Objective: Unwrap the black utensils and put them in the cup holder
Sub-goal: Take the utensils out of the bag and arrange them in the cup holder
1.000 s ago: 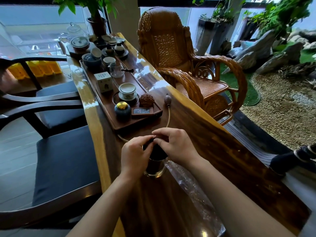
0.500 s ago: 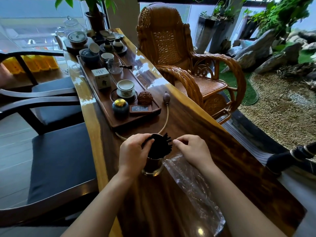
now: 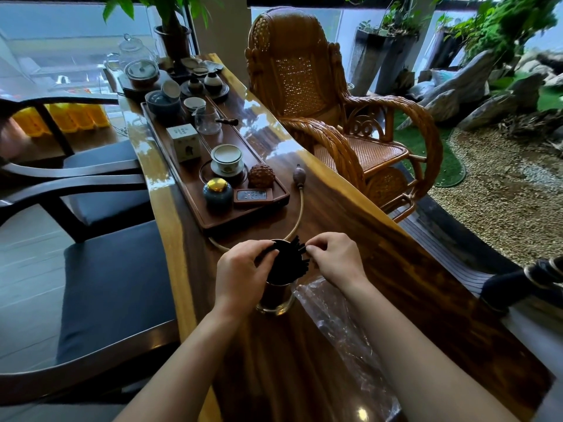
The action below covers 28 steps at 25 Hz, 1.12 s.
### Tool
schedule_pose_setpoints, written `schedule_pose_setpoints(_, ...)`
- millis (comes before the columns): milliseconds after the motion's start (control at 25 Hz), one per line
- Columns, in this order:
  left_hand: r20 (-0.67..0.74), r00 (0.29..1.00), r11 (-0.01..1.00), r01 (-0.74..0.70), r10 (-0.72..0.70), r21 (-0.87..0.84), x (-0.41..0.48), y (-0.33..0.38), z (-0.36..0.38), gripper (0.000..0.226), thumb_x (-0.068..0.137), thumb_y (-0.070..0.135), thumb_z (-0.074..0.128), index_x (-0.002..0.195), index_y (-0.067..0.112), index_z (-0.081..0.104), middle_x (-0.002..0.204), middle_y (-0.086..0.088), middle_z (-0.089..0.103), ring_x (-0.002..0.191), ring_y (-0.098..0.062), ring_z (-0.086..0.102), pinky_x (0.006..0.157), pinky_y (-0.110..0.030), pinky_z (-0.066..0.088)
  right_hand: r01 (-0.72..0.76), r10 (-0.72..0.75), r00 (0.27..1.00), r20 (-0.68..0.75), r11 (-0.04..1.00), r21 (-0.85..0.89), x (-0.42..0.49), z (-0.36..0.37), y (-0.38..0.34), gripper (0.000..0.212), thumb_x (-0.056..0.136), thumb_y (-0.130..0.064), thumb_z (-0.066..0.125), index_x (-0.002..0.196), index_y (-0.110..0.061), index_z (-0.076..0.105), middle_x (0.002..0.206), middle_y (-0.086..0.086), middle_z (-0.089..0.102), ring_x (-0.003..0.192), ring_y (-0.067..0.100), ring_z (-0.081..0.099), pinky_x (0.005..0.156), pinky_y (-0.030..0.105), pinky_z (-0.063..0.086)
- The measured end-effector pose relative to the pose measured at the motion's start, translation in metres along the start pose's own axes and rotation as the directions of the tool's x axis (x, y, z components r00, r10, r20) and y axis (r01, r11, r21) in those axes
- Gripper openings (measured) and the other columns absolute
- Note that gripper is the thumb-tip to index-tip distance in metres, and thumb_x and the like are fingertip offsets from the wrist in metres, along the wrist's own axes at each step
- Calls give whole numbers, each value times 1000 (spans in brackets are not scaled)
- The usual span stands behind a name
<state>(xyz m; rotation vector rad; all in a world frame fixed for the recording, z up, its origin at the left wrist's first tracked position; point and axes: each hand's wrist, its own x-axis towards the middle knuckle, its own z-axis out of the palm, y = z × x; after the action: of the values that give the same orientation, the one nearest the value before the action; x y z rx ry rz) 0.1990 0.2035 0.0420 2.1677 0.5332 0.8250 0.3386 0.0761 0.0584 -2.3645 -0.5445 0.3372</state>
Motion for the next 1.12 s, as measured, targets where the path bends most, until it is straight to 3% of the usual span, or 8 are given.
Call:
schedule_pose_setpoints(160, -3, 1000, 1000, -9, 9, 11, -1, 0, 0, 20, 86, 9, 76, 106, 11, 78, 96, -3, 79, 86, -12, 73, 75, -37, 63, -43, 34, 994, 104, 996, 83, -1, 0, 1, 14, 85, -14, 71, 91, -20, 82, 80, -4, 77, 73, 13, 73, 75, 41, 63)
schedule_pose_setpoints(280, 6, 1000, 1000, -11, 11, 6, -1, 3, -1, 20, 87, 10, 76, 106, 11, 78, 97, -2, 79, 86, -12, 73, 75, -35, 63, -9, 5, 998, 64, 998, 61, -4, 1, -3, 11, 89, -20, 72, 94, -18, 81, 86, -3, 78, 79, 12, 72, 77, 36, 62)
schedule_pose_setpoints(400, 2, 1000, 1000, -15, 15, -1, 3, 6, -3, 20, 87, 10, 75, 107, 11, 77, 98, -2, 78, 88, -11, 73, 75, -34, 63, 94, -92, 992, -85, 995, 28, -14, -11, -11, 10, 91, -24, 70, 94, -19, 79, 88, -5, 76, 83, 11, 69, 70, 21, 55)
schedule_pose_setpoints(520, 19, 999, 999, -34, 34, -11, 10, 12, -5, 20, 87, 11, 75, 107, 13, 77, 98, -1, 78, 88, -8, 72, 77, -31, 63, 298, -289, 935, -204, 955, 12, -29, -25, -29, 10, 90, -22, 71, 96, -17, 77, 90, -4, 75, 84, 11, 69, 75, 26, 58)
schedule_pose_setpoints(680, 12, 995, 995, -100, 100, -15, 16, 24, -10, 22, 87, 9, 74, 108, 16, 76, 99, 0, 78, 89, -7, 72, 79, -25, 61, 477, -473, 870, -141, 879, -4, -39, -29, -59, 13, 90, -22, 71, 101, -16, 76, 95, -3, 76, 88, 8, 69, 80, 25, 59)
schedule_pose_setpoints(960, -64, 988, 989, -144, 142, -31, 21, 30, -25, 21, 88, 7, 74, 108, 12, 77, 99, -3, 78, 90, -12, 74, 77, -33, 63, 461, -443, 885, -144, 878, 130, -37, -29, -75, 20, 90, -20, 72, 109, -16, 78, 103, -1, 78, 95, 6, 71, 86, 18, 56)
schedule_pose_setpoints(1120, -99, 990, 990, -110, 100, -93, 21, 30, -31, 21, 86, 9, 76, 107, 14, 77, 97, 3, 77, 87, -9, 74, 75, -32, 63, 422, -413, 906, -90, 879, 222, -35, -32, -80, 22, 91, -20, 73, 112, -19, 76, 105, -3, 78, 96, 3, 71, 87, 18, 58)
